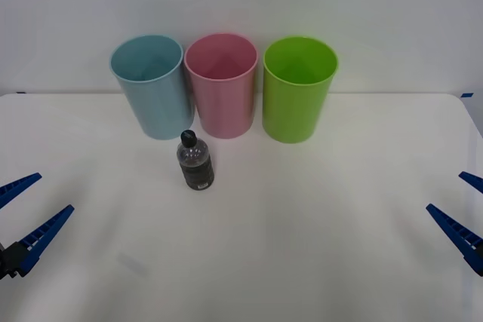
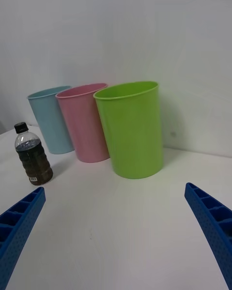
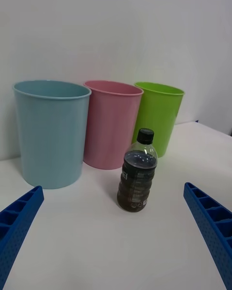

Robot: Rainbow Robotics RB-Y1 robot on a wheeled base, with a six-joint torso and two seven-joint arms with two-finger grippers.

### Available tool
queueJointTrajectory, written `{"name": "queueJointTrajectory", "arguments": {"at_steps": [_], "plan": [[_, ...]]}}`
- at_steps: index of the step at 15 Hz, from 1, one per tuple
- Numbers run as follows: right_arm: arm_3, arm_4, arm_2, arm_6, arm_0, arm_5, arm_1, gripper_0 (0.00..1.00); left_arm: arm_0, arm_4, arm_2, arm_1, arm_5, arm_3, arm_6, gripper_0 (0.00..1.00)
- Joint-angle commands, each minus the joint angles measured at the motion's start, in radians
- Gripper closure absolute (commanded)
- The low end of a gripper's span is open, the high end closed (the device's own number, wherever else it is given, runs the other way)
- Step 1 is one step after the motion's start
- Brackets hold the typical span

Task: Grasp the object on the table and drop it into the matching bin: aluminum can to the light blue bin, PET bottle to the pink bin.

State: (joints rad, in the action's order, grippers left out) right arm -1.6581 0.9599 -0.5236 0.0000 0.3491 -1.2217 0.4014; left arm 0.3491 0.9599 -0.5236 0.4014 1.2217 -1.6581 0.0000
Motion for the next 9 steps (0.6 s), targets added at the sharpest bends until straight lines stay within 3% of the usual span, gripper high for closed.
{"name": "queueJointTrajectory", "arguments": {"at_steps": [1,6,9], "plan": [[0.0,0.0,0.0,0.0,0.0,0.0,0.0,0.0,0.0,0.0,0.0,0.0,0.0,0.0,0.0,0.0],[0.0,0.0,0.0,0.0,0.0,0.0,0.0,0.0,0.016,0.02,0.01,-0.012,-0.007,0.012,-0.02,0.0],[0.0,0.0,0.0,0.0,0.0,0.0,0.0,0.0,0.001,0.097,0.014,-0.012,-0.019,0.014,-0.035,0.0]]}}
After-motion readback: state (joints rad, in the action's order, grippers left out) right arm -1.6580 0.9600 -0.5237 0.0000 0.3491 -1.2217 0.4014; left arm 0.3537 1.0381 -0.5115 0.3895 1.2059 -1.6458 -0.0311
